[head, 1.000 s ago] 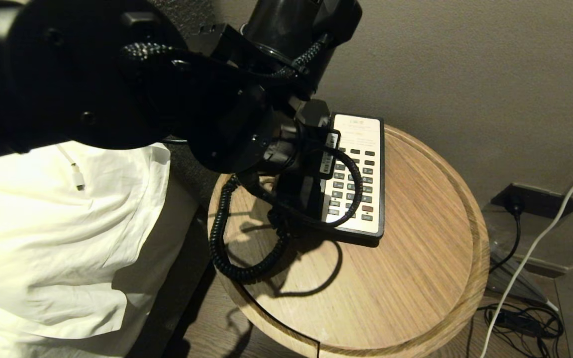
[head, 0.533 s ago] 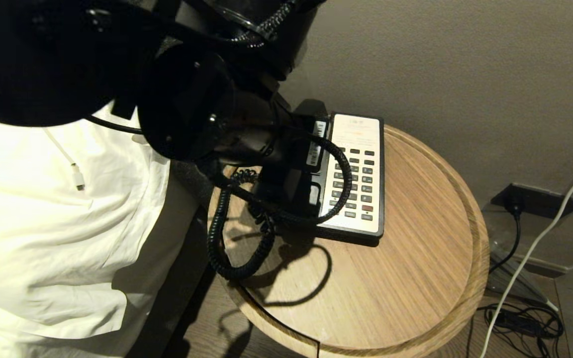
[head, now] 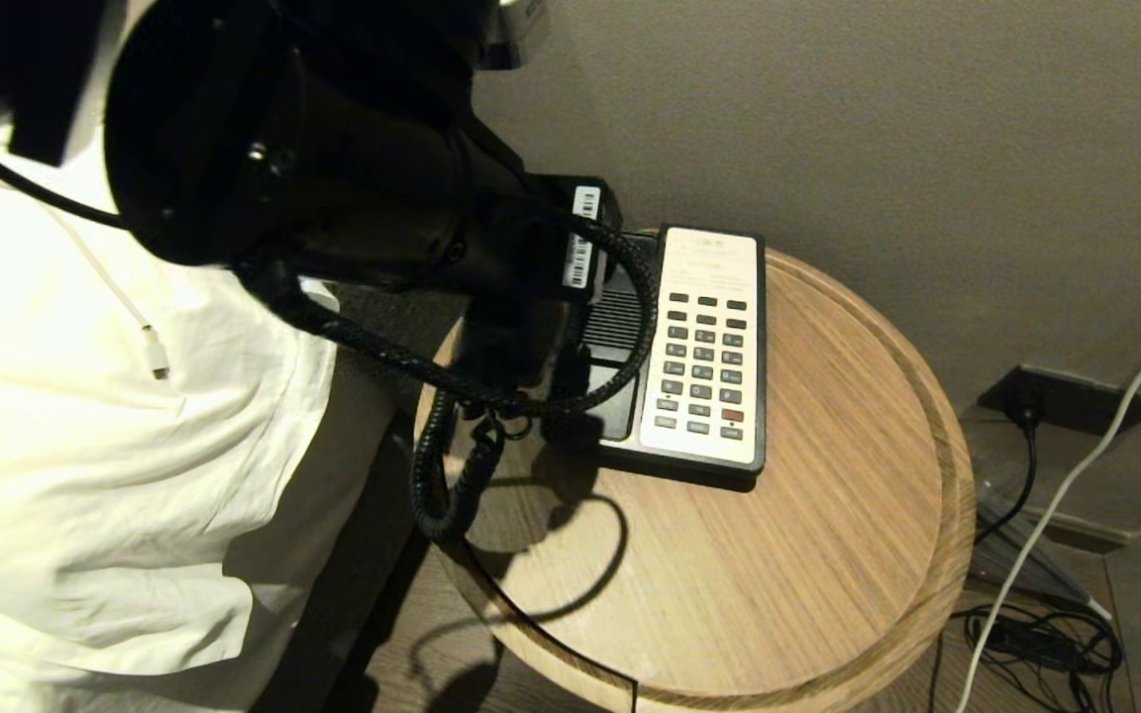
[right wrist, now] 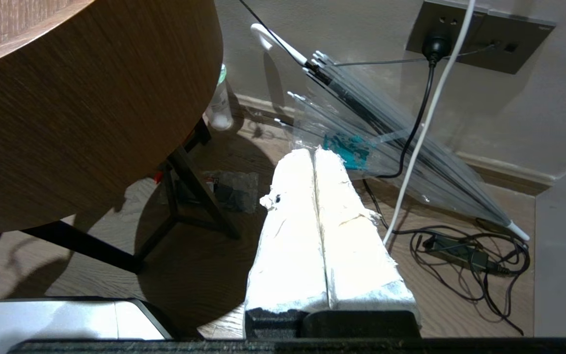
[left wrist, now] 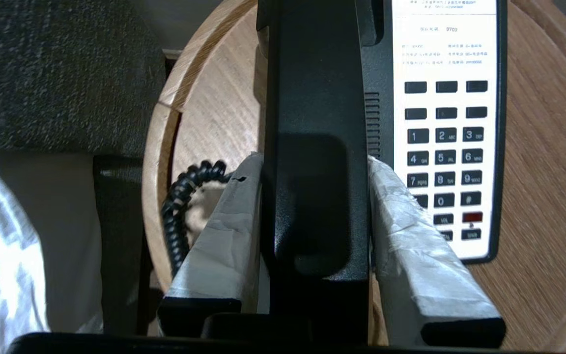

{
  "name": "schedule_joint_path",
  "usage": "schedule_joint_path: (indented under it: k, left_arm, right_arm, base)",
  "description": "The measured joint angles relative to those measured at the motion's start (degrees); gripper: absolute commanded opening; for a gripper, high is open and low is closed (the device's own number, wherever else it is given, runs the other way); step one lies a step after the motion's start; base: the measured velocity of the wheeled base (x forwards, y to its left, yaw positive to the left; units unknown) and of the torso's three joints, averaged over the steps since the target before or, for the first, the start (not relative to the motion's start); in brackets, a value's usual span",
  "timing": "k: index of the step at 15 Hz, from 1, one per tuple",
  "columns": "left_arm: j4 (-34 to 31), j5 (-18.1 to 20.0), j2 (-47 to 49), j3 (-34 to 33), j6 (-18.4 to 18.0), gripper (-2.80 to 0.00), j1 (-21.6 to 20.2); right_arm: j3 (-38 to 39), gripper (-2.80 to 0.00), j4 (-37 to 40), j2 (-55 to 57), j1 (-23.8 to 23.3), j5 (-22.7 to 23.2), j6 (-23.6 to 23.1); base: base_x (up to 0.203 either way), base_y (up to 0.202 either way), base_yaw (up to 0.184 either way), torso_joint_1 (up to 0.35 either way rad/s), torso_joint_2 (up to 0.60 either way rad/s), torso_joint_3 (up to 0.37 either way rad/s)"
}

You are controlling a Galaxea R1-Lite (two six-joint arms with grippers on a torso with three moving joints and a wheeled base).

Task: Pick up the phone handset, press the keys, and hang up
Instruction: Pick up the desk phone handset, then dial the number

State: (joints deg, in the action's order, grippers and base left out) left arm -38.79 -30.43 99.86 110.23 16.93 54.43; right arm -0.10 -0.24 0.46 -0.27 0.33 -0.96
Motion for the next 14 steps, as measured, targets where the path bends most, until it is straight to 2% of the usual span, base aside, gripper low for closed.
schedule_joint_path:
  k: [7,11,14]
  left_arm:
    - [-2.37,0.52,-4.74,-0.02,2.96,-2.8,-0.02]
    - [-3.78,1.53,-7.87,-0.02,7.73,-2.8,0.0]
    - [-5.53,5.05,-11.07,-0.02,11.29,-2.8,0.04]
  right_arm:
    - [0.02,-2.8,0.0,0.0,0.0,-0.02,0.0]
    - [0.02,-2.8,0.02,0.0,0.0,-0.02,0.0]
    - [0.0,-2.8,0.0,0.0,0.0,0.0,0.0]
  base:
    - [0.0,0.0,0.0,0.0,0.0,0.0]
    - [0.0,0.0,0.0,0.0,0.0,0.0]
    - [0.0,0.0,0.0,0.0,0.0,0.0]
